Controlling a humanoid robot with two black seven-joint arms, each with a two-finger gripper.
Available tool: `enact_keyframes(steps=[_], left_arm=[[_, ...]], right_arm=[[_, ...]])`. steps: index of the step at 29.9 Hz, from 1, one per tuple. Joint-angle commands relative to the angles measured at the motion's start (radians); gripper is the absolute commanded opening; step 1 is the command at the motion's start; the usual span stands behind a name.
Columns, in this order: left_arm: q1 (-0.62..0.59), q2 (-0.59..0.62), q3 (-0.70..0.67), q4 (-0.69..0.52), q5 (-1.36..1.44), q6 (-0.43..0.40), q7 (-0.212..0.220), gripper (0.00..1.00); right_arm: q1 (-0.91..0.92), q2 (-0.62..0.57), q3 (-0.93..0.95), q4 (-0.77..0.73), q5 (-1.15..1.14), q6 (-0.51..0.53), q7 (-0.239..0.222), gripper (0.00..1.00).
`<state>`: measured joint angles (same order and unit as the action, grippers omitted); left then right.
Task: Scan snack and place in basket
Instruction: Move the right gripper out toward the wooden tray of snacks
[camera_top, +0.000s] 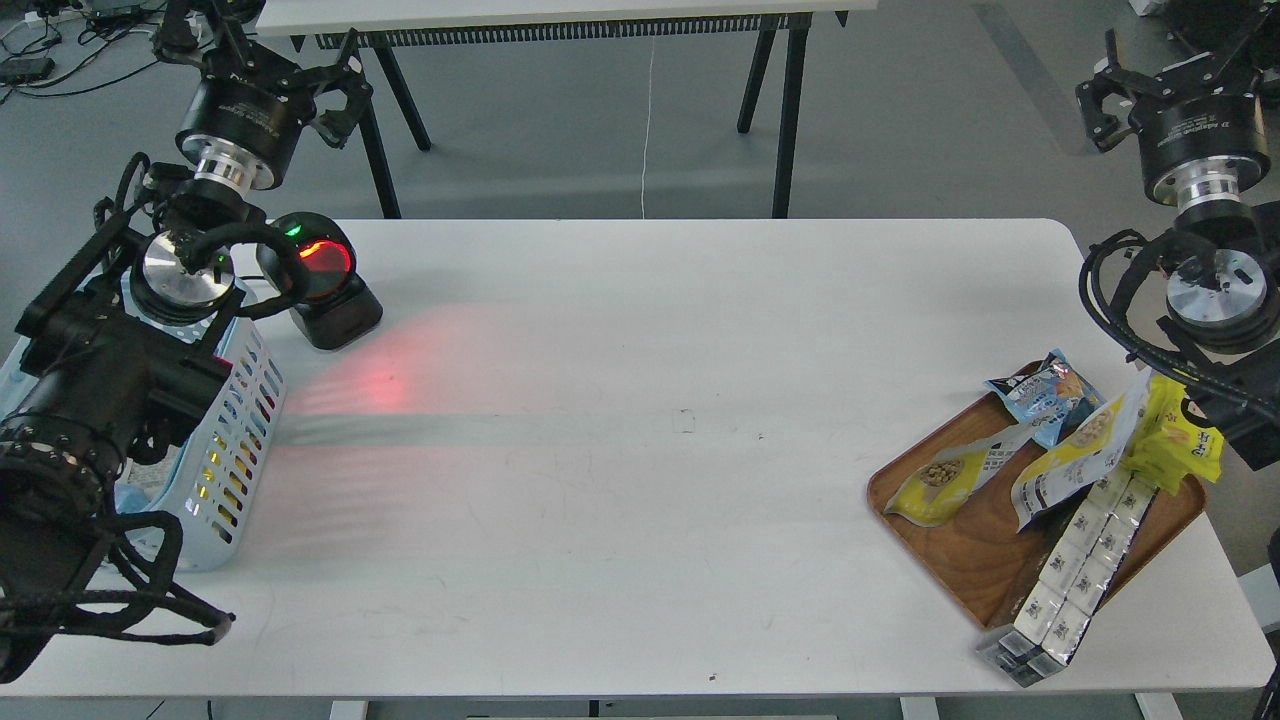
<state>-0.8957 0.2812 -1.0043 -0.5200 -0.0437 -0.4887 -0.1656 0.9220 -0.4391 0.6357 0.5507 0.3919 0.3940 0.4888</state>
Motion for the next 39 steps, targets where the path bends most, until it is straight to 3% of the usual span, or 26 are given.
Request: enact_keyframes(steps=[1, 8, 14, 26, 39], left_arm=[[-0.002, 0.004, -0.002, 0.002, -0.002, 0.0, -0.002, 1.0], [-0.005, 0.01, -0.004, 0.025, -0.033, 0.0, -0.002, 1.0], [-0.008, 0.027, -0.008, 0.022, -0.047, 0.0, -0.049, 1.0], [-0.008, 0.069, -0.007, 0.022, -0.047, 0.0, -0.058, 1.0], [-0.002, 0.064, -0.008, 0.012, -0.047, 0.0, -0.083, 1.0]], right_arm=[[0.001, 0.0, -0.001, 0.005, -0.001, 0.011, 0.0, 0.99], [0.018, -0.009, -0.002, 0.041, -0.01, 0.017, -0.006, 0.99], [0.096, -0.073, -0.068, 0.147, -0.126, -0.023, -0.013, 0.99], [0.507, -0.194, -0.589, 0.363, -0.281, -0.037, -0.007, 0.99], [0.954, -0.214, -1.083, 0.698, -0.944, -0.108, 0.0, 0.99]])
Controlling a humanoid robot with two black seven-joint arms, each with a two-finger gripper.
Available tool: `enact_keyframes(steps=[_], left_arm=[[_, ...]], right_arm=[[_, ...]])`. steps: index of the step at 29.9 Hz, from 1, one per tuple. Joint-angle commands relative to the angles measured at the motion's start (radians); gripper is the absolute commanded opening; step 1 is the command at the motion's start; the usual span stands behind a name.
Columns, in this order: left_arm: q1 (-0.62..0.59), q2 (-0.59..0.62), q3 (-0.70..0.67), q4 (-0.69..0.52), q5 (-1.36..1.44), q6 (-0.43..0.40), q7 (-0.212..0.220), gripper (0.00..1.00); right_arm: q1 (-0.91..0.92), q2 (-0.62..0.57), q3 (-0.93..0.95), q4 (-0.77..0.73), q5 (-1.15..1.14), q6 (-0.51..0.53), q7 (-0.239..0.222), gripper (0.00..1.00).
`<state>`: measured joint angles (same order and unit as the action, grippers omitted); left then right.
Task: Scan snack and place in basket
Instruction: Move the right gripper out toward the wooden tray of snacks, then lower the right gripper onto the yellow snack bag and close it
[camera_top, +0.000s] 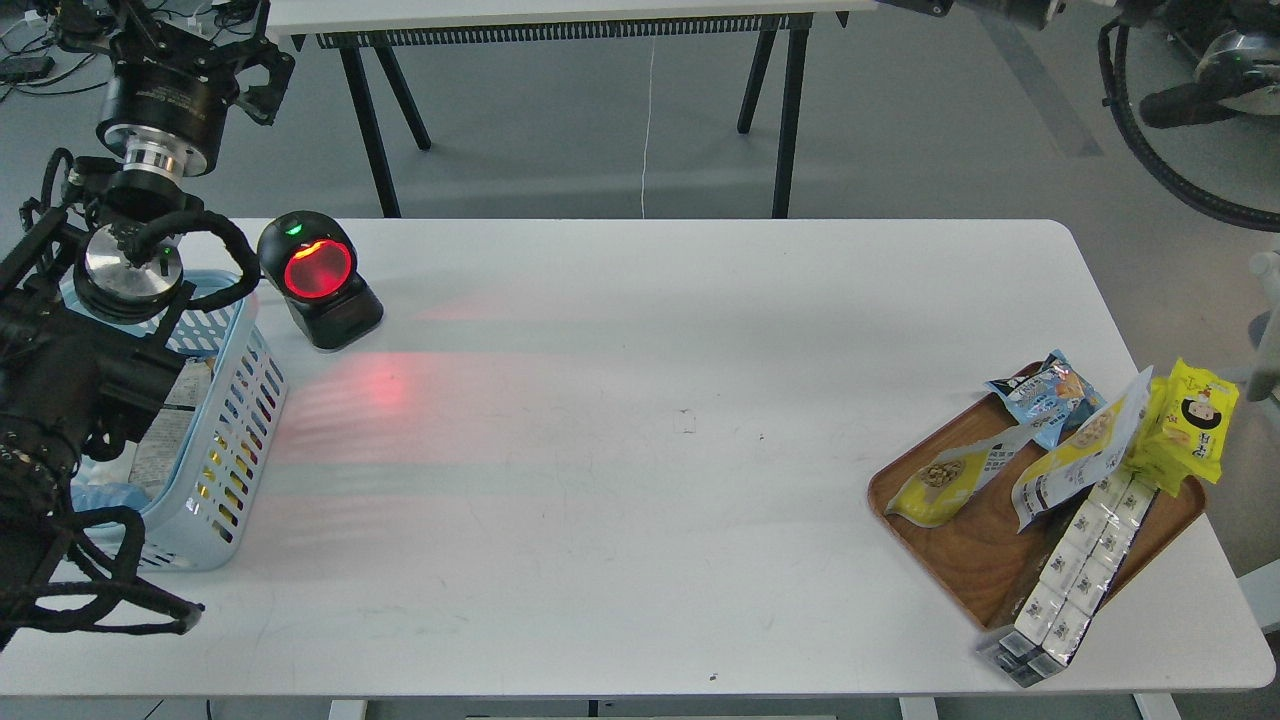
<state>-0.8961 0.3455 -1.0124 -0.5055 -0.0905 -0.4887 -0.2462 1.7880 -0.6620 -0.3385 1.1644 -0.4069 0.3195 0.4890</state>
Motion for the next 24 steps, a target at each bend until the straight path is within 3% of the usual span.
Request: enact_keyframes(steps=[1, 6, 15, 19, 24], left_arm=[[0.0, 0.0, 0.0, -0.002, 0.0, 0.0, -0.002, 1.0], [0.0, -0.002, 0.0, -0.001, 0.0, 0.0, -0.002, 1.0], [0.0, -0.006, -0.002, -0.001, 0.0, 0.0, -0.005, 1.0], [0.0, -0.006, 0.002, -0.002, 0.0, 0.0, -0.042, 1.0], [0.0, 0.0, 0.002, -0.001, 0.002, 0.0, -0.045, 1.0]], right_arm=[[0.123, 0.013, -0.152, 0.121, -0.206, -0.052, 0.0, 0.99], [0.243, 0.062, -0.318, 0.26, -0.446, -0.114, 0.0, 0.99], [0.26, 0.097, -0.45, 0.412, -0.883, -0.212, 0.0, 0.97], [0.258, 0.157, -0.516, 0.431, -0.964, -0.247, 0.0, 0.97], [0.257, 0.174, -0.583, 0.458, -1.18, -0.298, 0.0, 0.95]])
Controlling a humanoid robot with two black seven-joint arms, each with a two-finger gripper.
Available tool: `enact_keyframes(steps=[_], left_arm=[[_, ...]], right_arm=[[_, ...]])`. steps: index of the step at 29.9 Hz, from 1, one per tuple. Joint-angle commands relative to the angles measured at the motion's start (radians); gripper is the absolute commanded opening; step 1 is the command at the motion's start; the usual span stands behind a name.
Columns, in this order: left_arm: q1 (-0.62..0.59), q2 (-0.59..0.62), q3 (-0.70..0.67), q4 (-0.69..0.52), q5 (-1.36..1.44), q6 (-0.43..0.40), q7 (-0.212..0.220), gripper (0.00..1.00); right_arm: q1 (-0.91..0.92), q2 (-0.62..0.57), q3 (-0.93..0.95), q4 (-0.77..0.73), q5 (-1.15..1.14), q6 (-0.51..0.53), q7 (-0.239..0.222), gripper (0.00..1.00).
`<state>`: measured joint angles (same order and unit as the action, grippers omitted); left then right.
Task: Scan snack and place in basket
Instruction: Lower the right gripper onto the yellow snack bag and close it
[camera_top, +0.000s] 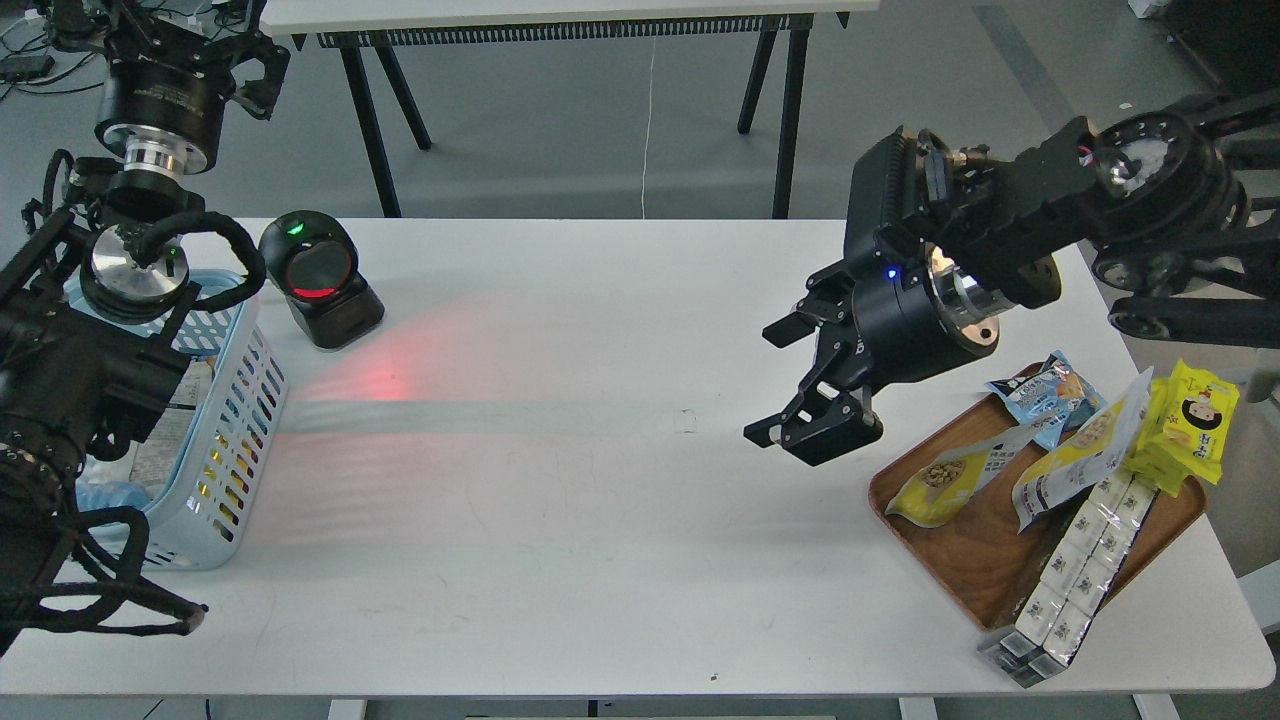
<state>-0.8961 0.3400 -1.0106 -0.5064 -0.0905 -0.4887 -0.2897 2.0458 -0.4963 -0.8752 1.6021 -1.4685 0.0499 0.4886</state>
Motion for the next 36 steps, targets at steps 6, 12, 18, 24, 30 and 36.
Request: enact_keyframes(steps=[6, 12, 18, 24, 30, 36], left_arm=[[0.002, 0.01, 0.0, 0.0, 0.002, 0.0, -0.014, 1.0], [0.002, 0.008, 0.0, 0.002, 0.002, 0.0, -0.017, 1.0], [0.003, 0.008, 0.001, 0.005, 0.003, 0.0, -0.017, 1.0], [0.0, 0.008, 0.003, 0.005, 0.003, 0.0, -0.017, 1.0], [-0.001, 0.008, 0.004, 0.008, 0.005, 0.0, -0.017, 1.0], [-0.003, 0.008, 0.004, 0.009, 0.005, 0.0, -0.017, 1.0]], right_arm=[[-0.012, -0.027, -0.183, 0.042, -0.317, -0.107, 0.0, 0.94], [-0.039, -0.093, -0.208, 0.006, -0.475, -0.124, 0.0, 0.94], [-0.075, -0.107, -0.211, -0.05, -0.489, -0.124, 0.0, 0.91], [-0.148, -0.103, -0.208, -0.146, -0.489, -0.125, 0.0, 0.87], [-0.196, -0.1, -0.206, -0.212, -0.489, -0.124, 0.0, 0.71], [-0.199, -0.096, -0.206, -0.211, -0.489, -0.122, 0.0, 0.47]])
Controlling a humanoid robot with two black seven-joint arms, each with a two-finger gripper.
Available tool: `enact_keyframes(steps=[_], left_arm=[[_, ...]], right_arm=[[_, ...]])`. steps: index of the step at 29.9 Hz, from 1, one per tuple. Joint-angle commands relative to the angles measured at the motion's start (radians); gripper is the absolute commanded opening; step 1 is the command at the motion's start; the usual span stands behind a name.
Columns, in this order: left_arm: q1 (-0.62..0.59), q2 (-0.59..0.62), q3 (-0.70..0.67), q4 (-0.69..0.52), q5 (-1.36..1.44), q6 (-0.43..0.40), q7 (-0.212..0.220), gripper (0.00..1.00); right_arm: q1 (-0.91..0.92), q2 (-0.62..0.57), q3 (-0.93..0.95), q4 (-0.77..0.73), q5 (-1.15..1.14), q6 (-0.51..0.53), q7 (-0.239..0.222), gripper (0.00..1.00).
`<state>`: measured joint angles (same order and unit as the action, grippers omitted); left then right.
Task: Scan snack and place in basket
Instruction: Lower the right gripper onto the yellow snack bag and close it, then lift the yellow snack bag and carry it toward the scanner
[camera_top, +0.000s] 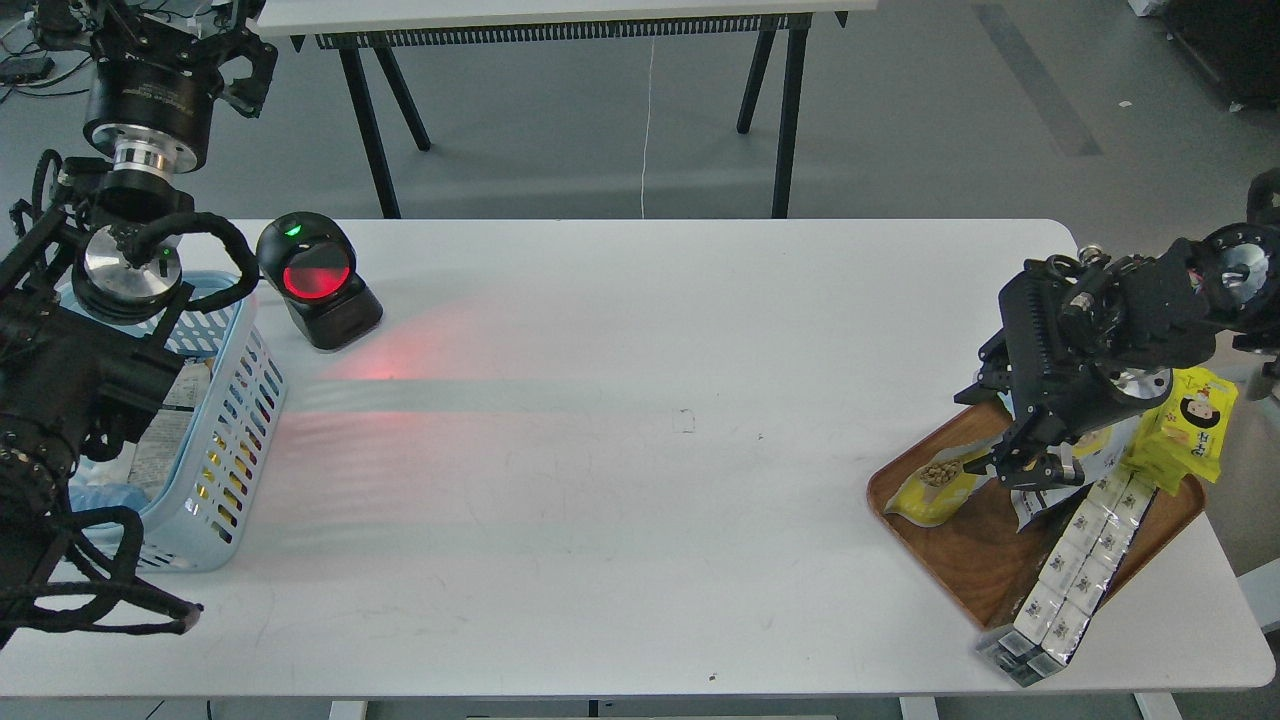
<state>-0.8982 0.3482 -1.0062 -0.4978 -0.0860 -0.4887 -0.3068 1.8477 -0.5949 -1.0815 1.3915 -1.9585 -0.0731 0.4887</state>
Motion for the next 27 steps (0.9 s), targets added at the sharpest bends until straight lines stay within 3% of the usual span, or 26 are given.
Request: enact_keyframes(steps=[1, 13, 27], left_arm=[[-0.001, 0.0, 0.0, 0.001, 0.0, 0.0, 0.0, 1.0], [-0.002, 0.0, 0.0, 0.001, 0.0, 0.0, 0.0, 1.0], [-0.005, 0.003, 0.0, 0.001, 0.0, 0.0, 0.0, 1.0]], right_arm=[[-0.001, 0.003, 0.0, 0.001, 0.001, 0.001, 0.0, 0.44], [-0.002, 0.004, 0.002, 0.004, 0.001, -0.001, 0.0, 0.01], [0.085, -0.028, 0.04, 0.03, 0.026, -0.004, 0.0, 0.0]])
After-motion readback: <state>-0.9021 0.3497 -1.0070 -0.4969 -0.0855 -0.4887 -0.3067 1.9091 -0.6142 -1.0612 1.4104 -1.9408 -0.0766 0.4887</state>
